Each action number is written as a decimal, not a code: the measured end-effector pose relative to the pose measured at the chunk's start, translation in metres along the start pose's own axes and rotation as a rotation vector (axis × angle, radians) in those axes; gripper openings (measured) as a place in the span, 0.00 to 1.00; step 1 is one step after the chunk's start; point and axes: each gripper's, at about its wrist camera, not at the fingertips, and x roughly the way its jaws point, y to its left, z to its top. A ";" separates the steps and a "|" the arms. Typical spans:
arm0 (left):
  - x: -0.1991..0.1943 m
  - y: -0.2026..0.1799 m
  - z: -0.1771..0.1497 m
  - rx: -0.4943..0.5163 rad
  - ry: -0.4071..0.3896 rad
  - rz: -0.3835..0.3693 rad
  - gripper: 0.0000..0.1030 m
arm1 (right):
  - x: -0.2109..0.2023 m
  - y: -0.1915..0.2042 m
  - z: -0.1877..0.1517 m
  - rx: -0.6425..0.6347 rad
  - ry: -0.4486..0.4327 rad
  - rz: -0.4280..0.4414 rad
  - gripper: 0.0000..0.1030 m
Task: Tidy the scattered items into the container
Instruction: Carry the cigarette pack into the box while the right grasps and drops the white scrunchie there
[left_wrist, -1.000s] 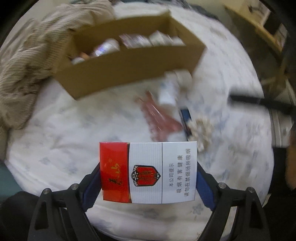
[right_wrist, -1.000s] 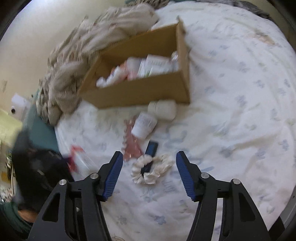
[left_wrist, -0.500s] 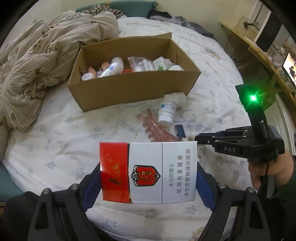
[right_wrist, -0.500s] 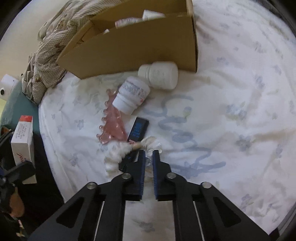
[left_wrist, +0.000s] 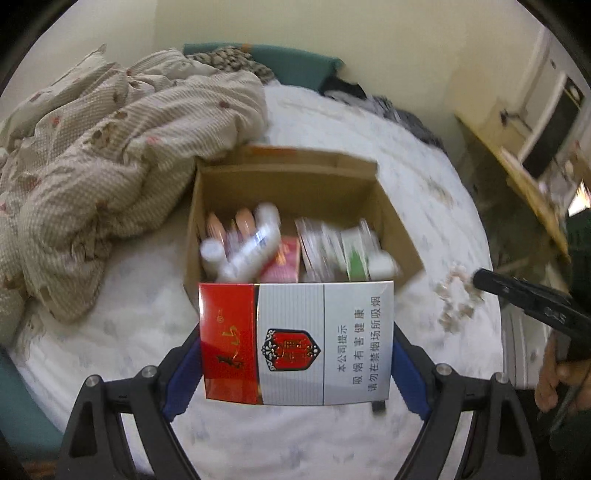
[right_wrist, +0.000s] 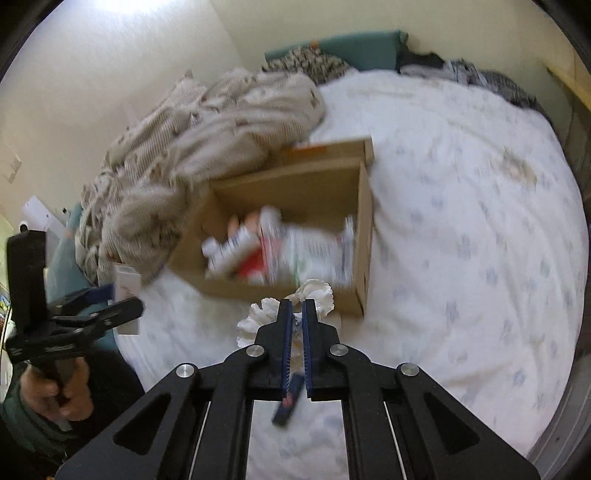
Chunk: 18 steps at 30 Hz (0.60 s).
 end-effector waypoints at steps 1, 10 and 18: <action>0.003 0.004 0.011 -0.013 -0.010 0.002 0.86 | 0.003 0.004 0.011 -0.012 -0.009 -0.007 0.05; 0.070 0.004 0.068 0.025 0.014 0.088 0.87 | 0.067 0.027 0.074 -0.059 -0.004 -0.062 0.05; 0.135 0.008 0.092 -0.020 0.125 0.069 0.86 | 0.128 0.009 0.115 -0.022 0.029 -0.181 0.12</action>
